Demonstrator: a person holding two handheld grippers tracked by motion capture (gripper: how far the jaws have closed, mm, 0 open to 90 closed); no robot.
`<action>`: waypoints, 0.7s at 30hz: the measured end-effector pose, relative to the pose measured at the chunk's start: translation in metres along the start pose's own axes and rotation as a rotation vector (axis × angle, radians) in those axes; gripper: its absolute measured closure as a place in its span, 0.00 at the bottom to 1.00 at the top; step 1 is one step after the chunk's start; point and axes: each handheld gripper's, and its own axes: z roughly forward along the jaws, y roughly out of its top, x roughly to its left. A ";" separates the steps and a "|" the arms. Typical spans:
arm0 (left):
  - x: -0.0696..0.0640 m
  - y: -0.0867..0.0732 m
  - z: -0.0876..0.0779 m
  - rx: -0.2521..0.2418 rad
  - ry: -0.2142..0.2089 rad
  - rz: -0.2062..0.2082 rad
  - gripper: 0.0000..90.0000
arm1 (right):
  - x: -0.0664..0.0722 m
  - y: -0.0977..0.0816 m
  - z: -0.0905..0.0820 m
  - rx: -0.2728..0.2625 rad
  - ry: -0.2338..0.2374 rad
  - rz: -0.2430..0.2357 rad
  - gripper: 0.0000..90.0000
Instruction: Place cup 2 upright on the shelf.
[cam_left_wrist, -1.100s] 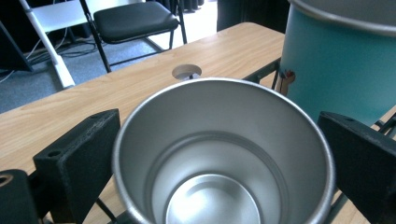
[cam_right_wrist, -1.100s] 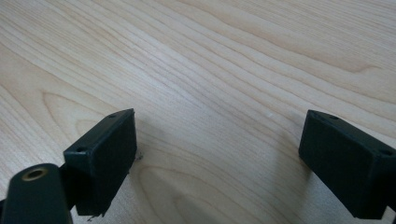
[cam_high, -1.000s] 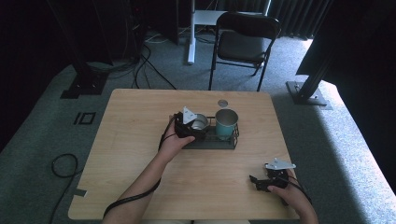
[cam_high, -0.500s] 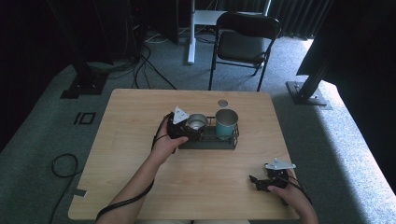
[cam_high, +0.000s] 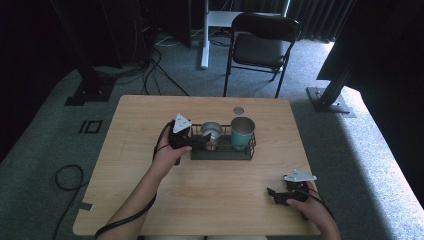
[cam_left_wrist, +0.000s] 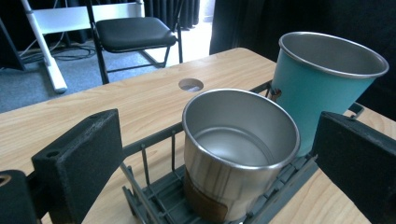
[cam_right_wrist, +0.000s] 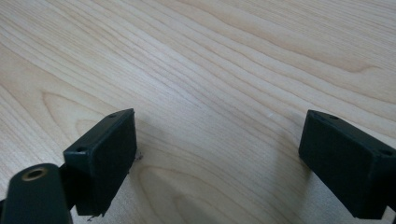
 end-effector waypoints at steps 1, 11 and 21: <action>0.001 0.000 -0.001 -0.001 0.000 0.000 0.03 | 0.000 0.000 0.000 0.000 0.000 0.000 0.12; 0.012 -0.003 -0.017 0.003 0.013 -0.005 0.03 | 0.000 0.000 0.000 0.000 0.000 0.000 0.12; 0.024 -0.012 -0.031 0.006 0.036 -0.023 0.03 | 0.000 0.000 0.000 0.000 0.000 0.000 0.12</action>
